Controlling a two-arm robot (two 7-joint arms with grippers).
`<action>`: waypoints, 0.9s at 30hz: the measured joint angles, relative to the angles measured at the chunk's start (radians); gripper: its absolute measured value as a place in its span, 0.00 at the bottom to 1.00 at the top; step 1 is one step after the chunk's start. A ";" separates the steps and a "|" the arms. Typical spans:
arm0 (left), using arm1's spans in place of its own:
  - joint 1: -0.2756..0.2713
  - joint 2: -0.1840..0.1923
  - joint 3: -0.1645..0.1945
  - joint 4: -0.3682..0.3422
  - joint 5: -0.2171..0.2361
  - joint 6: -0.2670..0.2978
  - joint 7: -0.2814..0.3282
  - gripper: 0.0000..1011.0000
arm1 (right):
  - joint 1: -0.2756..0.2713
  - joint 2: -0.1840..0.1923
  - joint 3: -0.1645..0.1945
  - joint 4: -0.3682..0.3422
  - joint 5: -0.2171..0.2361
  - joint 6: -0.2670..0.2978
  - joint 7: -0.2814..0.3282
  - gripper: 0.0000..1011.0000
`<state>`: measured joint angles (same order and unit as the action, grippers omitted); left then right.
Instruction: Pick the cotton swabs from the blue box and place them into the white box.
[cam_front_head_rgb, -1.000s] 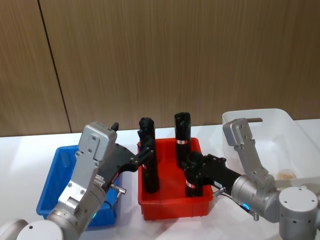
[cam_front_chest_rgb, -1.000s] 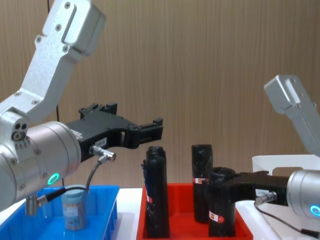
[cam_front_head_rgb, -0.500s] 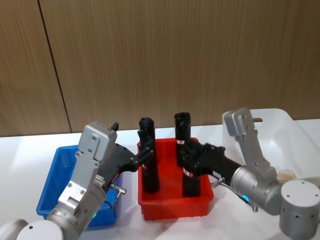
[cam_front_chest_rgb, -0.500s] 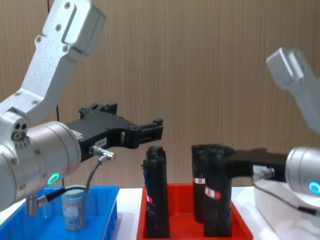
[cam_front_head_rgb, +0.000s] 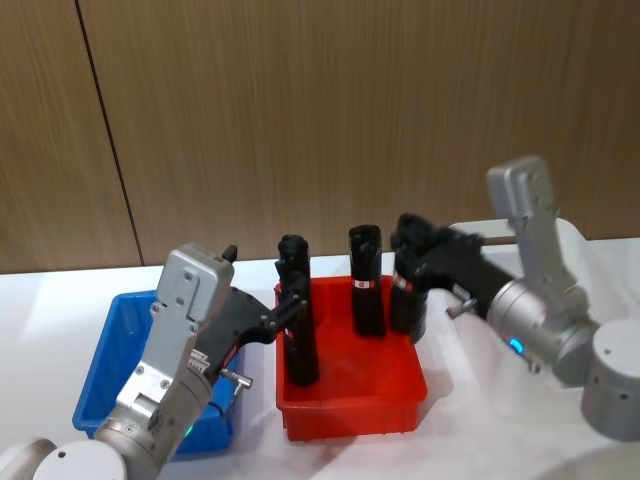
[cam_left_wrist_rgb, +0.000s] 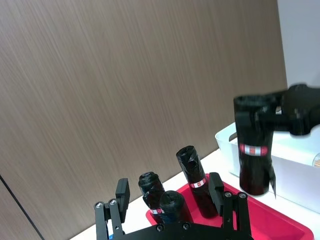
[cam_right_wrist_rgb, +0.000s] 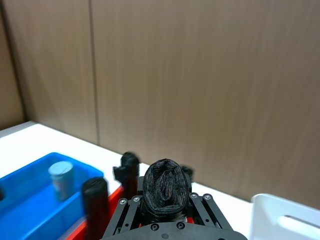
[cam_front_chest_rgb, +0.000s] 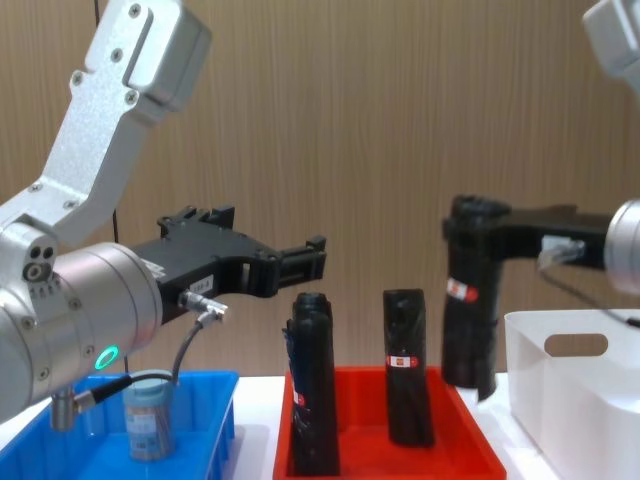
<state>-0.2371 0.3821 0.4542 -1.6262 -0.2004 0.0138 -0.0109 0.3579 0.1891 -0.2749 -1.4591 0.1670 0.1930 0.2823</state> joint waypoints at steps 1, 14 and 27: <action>0.000 0.000 0.000 0.000 0.000 0.000 0.000 0.99 | 0.003 0.002 0.004 -0.002 0.000 0.000 -0.004 0.36; 0.000 0.000 0.000 0.000 0.000 0.000 0.000 0.99 | 0.049 0.041 0.065 -0.002 -0.024 -0.014 -0.068 0.36; 0.000 0.000 0.000 0.000 0.000 0.000 0.000 0.99 | 0.086 0.066 0.101 0.070 -0.069 -0.033 -0.097 0.36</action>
<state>-0.2371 0.3821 0.4542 -1.6262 -0.2004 0.0139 -0.0109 0.4443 0.2554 -0.1741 -1.3889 0.0976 0.1598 0.1854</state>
